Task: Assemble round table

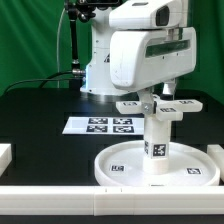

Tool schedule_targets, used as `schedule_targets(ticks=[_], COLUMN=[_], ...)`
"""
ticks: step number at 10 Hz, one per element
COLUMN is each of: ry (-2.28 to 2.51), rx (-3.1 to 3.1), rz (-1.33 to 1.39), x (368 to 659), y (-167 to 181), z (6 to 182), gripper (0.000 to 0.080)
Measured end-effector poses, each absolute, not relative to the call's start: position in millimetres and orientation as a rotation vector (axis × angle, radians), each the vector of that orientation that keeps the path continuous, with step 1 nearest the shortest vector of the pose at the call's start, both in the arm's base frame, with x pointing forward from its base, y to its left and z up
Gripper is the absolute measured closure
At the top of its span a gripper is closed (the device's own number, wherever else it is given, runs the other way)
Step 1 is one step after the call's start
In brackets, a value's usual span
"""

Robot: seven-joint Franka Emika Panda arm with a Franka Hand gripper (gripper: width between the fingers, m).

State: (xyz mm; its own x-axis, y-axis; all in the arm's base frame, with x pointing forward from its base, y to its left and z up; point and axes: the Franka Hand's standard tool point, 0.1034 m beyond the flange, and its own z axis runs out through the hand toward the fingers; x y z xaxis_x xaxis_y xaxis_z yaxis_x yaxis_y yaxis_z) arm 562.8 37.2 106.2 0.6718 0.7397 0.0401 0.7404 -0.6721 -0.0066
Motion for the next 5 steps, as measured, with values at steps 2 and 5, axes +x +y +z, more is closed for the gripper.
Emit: schedule_targets(ticks=[2,5], ry=[-0.918,-0.406], rx=[-2.949,-3.017], rz=[-0.09,-0.129], x=[562.1,560.9], y=[31.4,29.6], z=[105.3,104.9], gripper=[0.0357,0.0357])
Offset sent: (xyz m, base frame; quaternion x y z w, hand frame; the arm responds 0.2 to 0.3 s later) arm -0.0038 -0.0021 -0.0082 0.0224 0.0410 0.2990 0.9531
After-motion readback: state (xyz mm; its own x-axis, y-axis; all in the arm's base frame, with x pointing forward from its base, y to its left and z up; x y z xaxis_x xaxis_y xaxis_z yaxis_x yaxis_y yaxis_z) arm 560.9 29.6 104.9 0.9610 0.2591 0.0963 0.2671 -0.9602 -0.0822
